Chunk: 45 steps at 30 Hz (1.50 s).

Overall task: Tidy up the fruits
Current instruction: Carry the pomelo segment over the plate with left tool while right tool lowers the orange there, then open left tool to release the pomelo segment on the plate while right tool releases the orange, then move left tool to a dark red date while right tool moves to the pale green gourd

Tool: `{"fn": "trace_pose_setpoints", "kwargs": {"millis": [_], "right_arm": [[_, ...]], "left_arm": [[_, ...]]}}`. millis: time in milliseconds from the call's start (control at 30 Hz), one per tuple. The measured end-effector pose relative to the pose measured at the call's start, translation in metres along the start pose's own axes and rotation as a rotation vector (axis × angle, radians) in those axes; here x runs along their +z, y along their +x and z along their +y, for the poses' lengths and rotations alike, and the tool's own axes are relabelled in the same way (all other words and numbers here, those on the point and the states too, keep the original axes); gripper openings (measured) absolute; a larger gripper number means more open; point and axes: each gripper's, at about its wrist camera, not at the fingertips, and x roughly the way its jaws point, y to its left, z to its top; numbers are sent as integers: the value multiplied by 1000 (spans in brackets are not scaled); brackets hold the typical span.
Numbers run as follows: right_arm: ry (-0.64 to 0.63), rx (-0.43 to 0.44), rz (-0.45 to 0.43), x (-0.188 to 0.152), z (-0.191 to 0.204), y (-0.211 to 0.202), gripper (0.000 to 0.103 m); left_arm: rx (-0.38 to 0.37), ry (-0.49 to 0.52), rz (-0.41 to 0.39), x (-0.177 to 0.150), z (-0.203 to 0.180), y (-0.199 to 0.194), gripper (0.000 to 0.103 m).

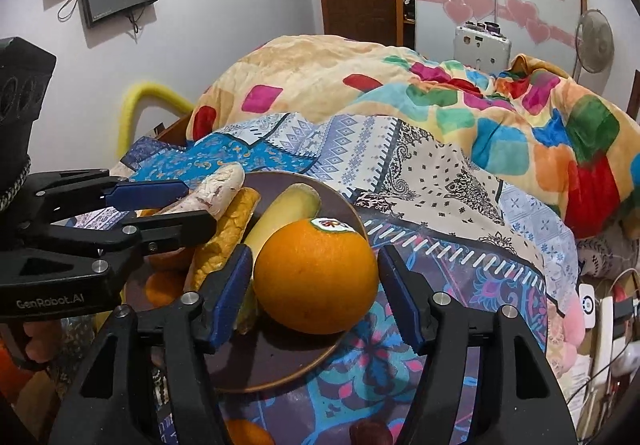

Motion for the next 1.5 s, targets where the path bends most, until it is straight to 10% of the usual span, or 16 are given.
{"fn": "trace_pose_setpoints", "kwargs": {"millis": [567, 1000, 1500], "right_arm": [[5, -38, -96, -2, 10, -61, 63], [-34, -64, -136, -39, 36, -102, 63], [-75, -27, -71, -76, 63, -78, 67]], "left_arm": [[50, 30, -79, -13, -11, -60, 53], [121, 5, -51, -66, -12, -86, 80], [133, -54, 68, -140, 24, -67, 72]]}}
